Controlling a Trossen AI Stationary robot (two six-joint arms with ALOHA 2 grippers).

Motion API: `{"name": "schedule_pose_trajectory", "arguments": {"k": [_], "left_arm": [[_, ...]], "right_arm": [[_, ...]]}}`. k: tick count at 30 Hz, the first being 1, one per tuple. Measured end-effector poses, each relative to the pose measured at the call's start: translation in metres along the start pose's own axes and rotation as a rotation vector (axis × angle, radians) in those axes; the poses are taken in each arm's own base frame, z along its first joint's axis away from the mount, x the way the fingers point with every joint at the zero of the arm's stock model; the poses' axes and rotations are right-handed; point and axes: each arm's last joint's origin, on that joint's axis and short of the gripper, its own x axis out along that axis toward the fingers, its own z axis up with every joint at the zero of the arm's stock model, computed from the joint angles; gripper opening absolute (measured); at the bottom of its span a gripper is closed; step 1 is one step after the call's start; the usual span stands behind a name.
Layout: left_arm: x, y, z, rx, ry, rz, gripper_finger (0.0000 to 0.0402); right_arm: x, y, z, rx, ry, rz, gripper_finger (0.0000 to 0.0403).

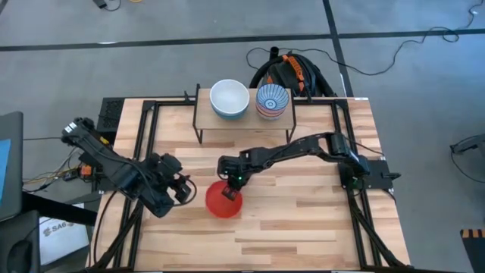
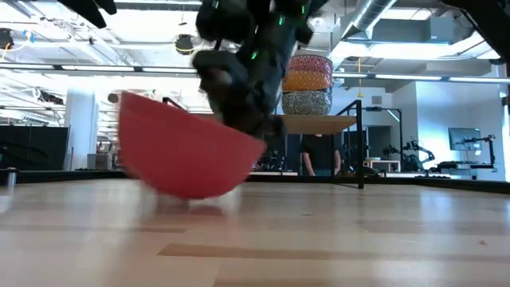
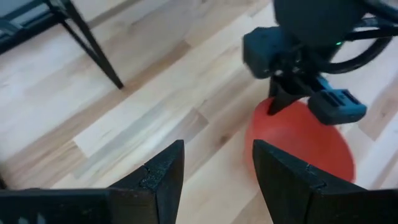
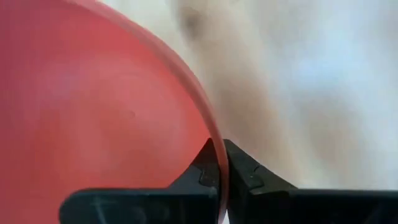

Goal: Place and stack bowls onto a shelf
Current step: Stack the orange bowl on top of the white bowl

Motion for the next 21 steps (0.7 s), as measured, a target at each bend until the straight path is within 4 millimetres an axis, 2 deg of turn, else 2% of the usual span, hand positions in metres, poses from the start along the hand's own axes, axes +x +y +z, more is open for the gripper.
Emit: {"name": "schedule_pose_trajectory", "arguments": {"k": [4,11,16,21], "left_arm": [[-0.004,0.008,0.003,-0.019,-0.022,0.020,0.0174],[-0.002,0.022,0.013,-0.035,-0.036,0.095,0.0173],[0.004,0.032,0.025,-0.084,-0.044,0.147,0.0173],[0.015,0.039,0.041,-0.112,-0.072,0.199,0.0173]], "right_arm": [[-0.037,0.005,0.014,-0.051,-0.030,-0.034,0.0023],[-0.144,0.004,0.050,-0.165,-0.182,-0.114,0.0023],[-0.221,-0.023,0.078,-0.200,-0.372,-0.194,0.0023],[-0.271,-0.071,0.102,-0.179,-0.519,-0.273,0.0023]]}}
